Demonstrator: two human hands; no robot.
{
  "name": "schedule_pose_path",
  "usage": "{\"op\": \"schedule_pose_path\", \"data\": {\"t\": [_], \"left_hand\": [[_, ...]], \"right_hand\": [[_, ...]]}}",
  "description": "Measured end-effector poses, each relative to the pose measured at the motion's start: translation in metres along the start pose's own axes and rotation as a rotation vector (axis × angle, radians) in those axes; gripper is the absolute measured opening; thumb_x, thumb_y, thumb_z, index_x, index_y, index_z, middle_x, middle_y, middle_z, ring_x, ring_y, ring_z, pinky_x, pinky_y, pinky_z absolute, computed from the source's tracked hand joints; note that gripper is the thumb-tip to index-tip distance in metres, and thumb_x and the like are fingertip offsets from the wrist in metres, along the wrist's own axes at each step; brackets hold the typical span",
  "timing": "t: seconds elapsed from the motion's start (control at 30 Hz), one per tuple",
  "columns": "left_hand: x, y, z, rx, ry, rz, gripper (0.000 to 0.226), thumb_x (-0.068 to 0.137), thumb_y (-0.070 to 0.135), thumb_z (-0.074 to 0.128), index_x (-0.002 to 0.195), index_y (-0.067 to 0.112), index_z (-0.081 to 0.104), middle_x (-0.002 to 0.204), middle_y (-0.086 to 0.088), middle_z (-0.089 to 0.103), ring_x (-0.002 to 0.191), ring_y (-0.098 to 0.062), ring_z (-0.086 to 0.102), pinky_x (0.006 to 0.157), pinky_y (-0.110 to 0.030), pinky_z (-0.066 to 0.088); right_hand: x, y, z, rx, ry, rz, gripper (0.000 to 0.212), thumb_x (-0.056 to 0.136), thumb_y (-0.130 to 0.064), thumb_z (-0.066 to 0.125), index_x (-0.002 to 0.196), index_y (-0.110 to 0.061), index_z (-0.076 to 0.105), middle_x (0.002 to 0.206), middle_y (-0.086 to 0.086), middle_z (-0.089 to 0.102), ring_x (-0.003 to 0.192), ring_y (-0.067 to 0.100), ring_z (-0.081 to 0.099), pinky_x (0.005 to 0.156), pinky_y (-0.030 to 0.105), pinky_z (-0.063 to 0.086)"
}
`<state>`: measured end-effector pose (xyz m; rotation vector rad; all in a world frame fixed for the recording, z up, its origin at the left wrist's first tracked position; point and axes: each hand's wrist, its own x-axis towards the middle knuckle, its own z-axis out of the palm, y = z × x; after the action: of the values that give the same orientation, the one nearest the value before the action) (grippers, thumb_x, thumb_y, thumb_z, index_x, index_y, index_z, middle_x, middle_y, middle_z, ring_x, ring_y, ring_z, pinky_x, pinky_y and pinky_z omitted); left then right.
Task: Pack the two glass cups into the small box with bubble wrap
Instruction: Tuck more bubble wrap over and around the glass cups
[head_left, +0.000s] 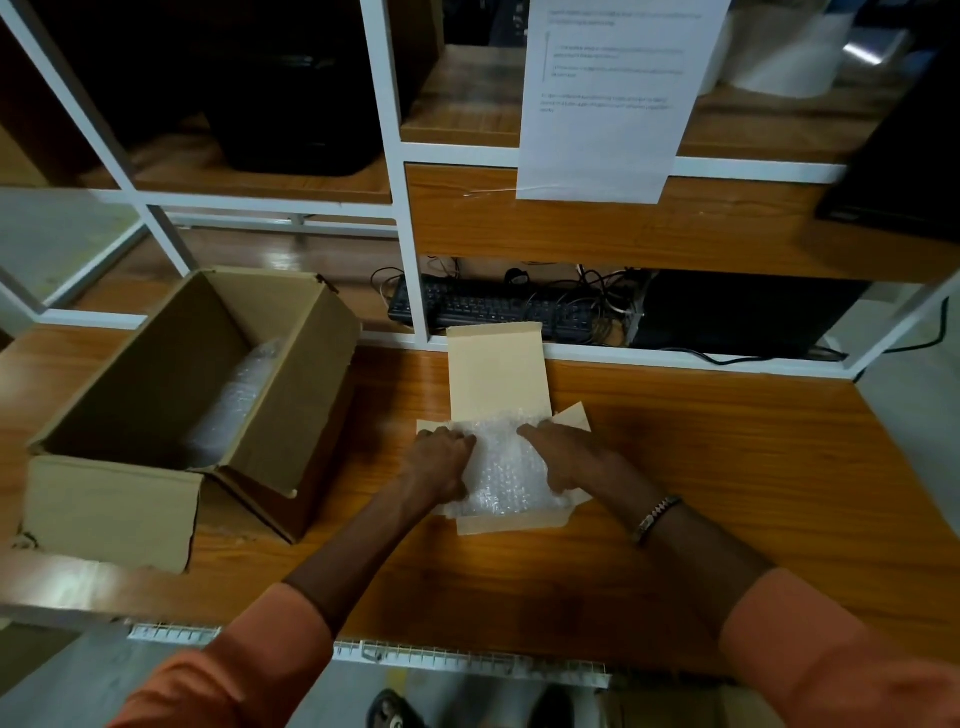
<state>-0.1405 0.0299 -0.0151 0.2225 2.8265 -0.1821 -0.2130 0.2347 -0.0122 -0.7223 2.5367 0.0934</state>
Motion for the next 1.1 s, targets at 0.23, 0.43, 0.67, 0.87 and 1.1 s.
{"op": "schedule_pose_path", "data": {"t": [0.23, 0.43, 0.67, 0.87, 1.1], "left_hand": [[0.012, 0.012, 0.009, 0.003, -0.066, 0.051, 0.113, 0.081, 0.045, 0.086, 0.163, 0.004, 0.019, 0.157, -0.021, 0.045, 0.14, -0.038, 0.05, 0.117, -0.044, 0.044], [0.026, 0.007, 0.019, 0.008, -0.1, 0.081, 0.105, 0.078, 0.056, 0.083, 0.156, 0.007, 0.034, 0.156, -0.017, 0.045, 0.139, -0.034, 0.05, 0.117, -0.05, 0.042], [0.025, -0.007, 0.029, 0.045, -0.024, 0.146, 0.106, 0.082, 0.069, 0.072, 0.162, 0.014, 0.029, 0.167, -0.012, 0.034, 0.155, -0.032, 0.027, 0.125, -0.054, 0.021], [0.04, -0.016, 0.02, 0.095, -0.053, 0.292, 0.114, 0.08, 0.079, 0.066, 0.161, 0.007, 0.028, 0.166, -0.015, 0.037, 0.153, -0.028, 0.037, 0.13, -0.047, 0.005], [0.046, -0.01, 0.035, 0.029, -0.017, 0.276, 0.122, 0.073, 0.079, 0.071, 0.159, 0.004, 0.026, 0.158, -0.016, 0.047, 0.142, -0.027, 0.051, 0.129, -0.042, -0.003]], "right_hand": [[0.001, -0.009, 0.006, 0.136, -0.008, 0.003, 0.124, 0.073, 0.005, 0.085, 0.165, -0.019, 0.006, 0.167, 0.015, 0.021, 0.139, 0.035, 0.048, 0.093, 0.037, 0.058], [0.004, -0.008, 0.002, 0.112, -0.057, 0.001, 0.135, 0.067, -0.003, 0.094, 0.165, -0.015, 0.003, 0.167, 0.015, 0.027, 0.141, 0.036, 0.047, 0.1, 0.043, 0.057], [0.007, -0.013, 0.011, -0.182, 0.012, -0.06, 0.12, 0.077, -0.016, 0.088, 0.165, -0.013, 0.006, 0.162, 0.019, 0.029, 0.141, 0.035, 0.042, 0.098, 0.043, 0.052], [0.022, -0.005, 0.004, -0.202, -0.01, -0.111, 0.1, 0.052, -0.056, 0.095, 0.133, -0.019, 0.051, 0.132, 0.007, 0.06, 0.121, 0.026, 0.057, 0.097, 0.04, 0.049], [0.017, 0.0, 0.03, -0.27, 0.116, -0.096, 0.109, 0.061, -0.056, 0.083, 0.149, -0.011, 0.036, 0.14, 0.011, 0.054, 0.126, 0.03, 0.046, 0.105, 0.047, 0.032]]}}
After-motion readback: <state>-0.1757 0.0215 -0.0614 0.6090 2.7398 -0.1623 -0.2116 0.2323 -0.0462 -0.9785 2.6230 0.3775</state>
